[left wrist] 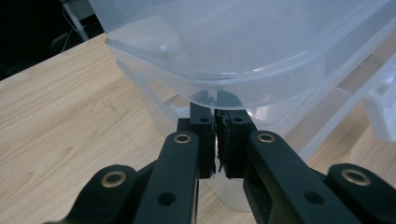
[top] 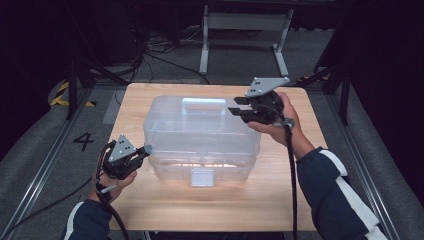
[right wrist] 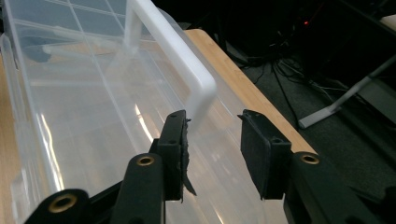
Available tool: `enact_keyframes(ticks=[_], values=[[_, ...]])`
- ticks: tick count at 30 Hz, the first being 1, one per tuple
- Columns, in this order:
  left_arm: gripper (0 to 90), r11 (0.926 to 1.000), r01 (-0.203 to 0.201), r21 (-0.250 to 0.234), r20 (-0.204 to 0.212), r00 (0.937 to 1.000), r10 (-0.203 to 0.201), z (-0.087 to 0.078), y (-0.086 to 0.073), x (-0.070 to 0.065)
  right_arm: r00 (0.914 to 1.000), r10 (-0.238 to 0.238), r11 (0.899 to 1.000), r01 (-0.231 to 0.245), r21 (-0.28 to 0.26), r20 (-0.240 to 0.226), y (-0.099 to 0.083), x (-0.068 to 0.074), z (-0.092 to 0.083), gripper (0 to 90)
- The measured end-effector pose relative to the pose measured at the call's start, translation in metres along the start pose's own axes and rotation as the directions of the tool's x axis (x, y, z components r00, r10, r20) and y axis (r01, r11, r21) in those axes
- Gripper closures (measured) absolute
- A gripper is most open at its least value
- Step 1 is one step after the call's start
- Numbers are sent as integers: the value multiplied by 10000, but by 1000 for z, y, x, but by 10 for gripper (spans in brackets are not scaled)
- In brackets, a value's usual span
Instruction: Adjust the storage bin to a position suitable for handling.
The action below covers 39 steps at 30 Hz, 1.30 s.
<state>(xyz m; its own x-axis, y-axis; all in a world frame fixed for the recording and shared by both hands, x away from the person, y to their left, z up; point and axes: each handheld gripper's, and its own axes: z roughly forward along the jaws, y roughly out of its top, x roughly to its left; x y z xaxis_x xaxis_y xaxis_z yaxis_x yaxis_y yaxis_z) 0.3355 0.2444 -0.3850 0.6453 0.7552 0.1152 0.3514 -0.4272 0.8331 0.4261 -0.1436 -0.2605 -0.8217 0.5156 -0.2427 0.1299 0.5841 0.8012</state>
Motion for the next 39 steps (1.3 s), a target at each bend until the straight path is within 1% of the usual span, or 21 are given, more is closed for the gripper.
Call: enact_keyframes(ticks=[1,2,4,5,7,8,9,10,12,14,15,16,18,19,23,26,27,29,31,33,39], values=[[858,10000,35,1,-1,10000,-35,1,1,0,10000,60,9999,-59,-94,69,-5,-2,-6,614],[858,10000,-48,44,-17,10000,48,2,1,0,9996,204,9996,-200,-216,199,-12,-5,-13,608],[857,10000,-32,12,-25,10000,32,2,2,0,9977,490,9979,-470,-436,463,-26,-12,-25,617],[858,10000,-66,-3,-50,10000,66,2,3,1,9968,554,9972,-524,-529,575,-31,-15,-29,619],[859,9999,-77,-79,-57,10000,77,2,3,2,9929,792,9954,-740,-601,889,-48,-21,-41,617],[859,9998,-180,-90,-85,9998,179,1,3,2,9912,861,9950,-803,-601,1002,-56,-23,-45,616],[859,9998,-158,-119,-50,9999,158,1,4,3,9893,1055,9930,-993,-648,1010,-64,-25,-49,614],[857,9998,-175,-108,-31,9998,175,1,5,4,9866,1175,9918,-1107,-642,1131,-76,-27,-54,610],[854,9997,-186,-153,0,9998,186,1,6,5,9839,1280,9909,-1218,-567,1249,-92,-29,-58,603],[851,9996,-269,-129,-8,9996,269,1,6,6,9834,1374,9895,-1309,-611,1186,-108,-29,-60,611],[849,9995,-292,-156,-34,9996,292,1,7,6,9843,1382,9895,-1327,-566,1094,-113,-28,-59,613],[850,9995,-267,-166,-38,9996,267,1,7,6,9861,1285,9914,-1249,-402,1054,-123,-24,-57,613],[849,9994,-310,-171,-102,9995,308,1,8,7,9887,1143,9932,-1115,-338,967,-132,-19,-54,604],[849,9994,-310,-171,-102,9995,308,1,8,7,9887,1143,9932,-1115,-338,967,-132,-19,-54,604],[846,9992,-345,-185,-91,9994,343,1,10,8,9944,824,9962,-802,-354,659,-145,-3,-43,564],[847,9992,-340,-203,-99,9994,338,1,11,8,9963,760,9960,-740,-494,411,-151,6,-34,544],[846,9992,-352,-197,-99,9993,350,1,11,8,9965,715,9965,-694,-476,442,-152,9,-31,534],[846,9991,-378,-188,-88,9993,377,1,12,9,9972,628,9962,-602,-625,404,-154,12,-27,522],[846,9991,-370,-190,-78,9993,369,1,12,9,9961,717,9944,-674,-813,515,-154,14,-25,519],[845,9991,-392,-185,-80,9992,390,1,12,9,9954,861,9898,-806,-1175,422,-154,14,-25,519],[833,9990,-424,-152,-200,9989,421,1,12,8,9942,985,9839,-910,-1537,421,-155,18,-21,540]])
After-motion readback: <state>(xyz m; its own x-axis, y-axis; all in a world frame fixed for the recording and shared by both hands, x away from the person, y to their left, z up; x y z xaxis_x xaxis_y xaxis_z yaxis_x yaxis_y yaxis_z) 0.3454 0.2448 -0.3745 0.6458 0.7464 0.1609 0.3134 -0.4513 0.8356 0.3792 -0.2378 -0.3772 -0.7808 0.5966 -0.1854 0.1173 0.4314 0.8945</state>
